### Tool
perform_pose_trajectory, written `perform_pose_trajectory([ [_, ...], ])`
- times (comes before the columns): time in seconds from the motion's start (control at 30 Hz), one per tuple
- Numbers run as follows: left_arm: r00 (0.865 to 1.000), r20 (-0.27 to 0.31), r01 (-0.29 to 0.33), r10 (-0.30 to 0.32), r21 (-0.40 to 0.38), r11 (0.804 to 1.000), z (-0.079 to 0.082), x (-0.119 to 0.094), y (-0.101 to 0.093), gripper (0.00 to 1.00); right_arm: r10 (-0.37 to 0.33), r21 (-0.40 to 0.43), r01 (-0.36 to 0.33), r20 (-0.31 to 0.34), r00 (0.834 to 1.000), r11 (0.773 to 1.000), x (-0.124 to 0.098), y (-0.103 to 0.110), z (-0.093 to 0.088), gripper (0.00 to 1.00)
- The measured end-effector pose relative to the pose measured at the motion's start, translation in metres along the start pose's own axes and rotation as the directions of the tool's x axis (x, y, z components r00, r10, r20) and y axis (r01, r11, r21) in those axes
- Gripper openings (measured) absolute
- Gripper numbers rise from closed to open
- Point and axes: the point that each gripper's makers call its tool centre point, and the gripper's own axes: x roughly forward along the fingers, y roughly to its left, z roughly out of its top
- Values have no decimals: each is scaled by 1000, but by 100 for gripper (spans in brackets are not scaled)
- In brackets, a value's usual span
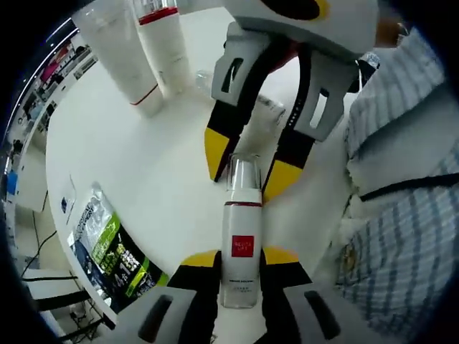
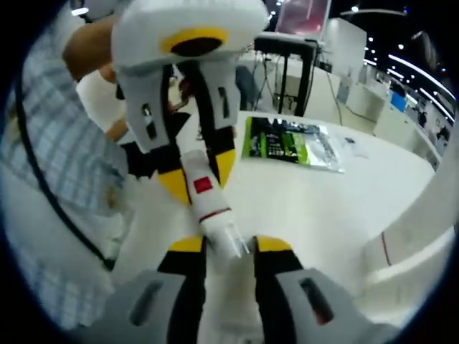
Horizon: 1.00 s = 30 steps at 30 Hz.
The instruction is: Arrange the skincare products in the storage area until every visible bottle or jar stands upright without overlapping.
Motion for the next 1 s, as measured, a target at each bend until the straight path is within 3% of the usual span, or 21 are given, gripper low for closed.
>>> perform_pose_trajectory([
  [0.2,1000,13,-3,3,2,1000,-3,-1,-1,21,-7,8,7,8,1000,1000,0,1,1,23],
  [0.47,989,146,-1,-4,32,999,1,0,-2,21,3,-11,-3,-46,999,1000,-8,5,-1,21],
  [0.6,984,180,-6,0,32,999,3,0,-5,22,34,8,-34,-60,998,999,-17,7,3,20],
  [0.67,980,198,-9,3,30,1000,4,1,-5,22,47,-27,-49,-58,997,998,-24,10,9,20],
  [0.83,958,287,-11,1,32,999,5,1,-4,23,67,-60,-70,-48,997,996,-33,13,24,19],
  [1.0,920,392,-10,1,20,1000,4,0,-3,24,109,-16,-109,24,994,994,-41,17,52,18],
])
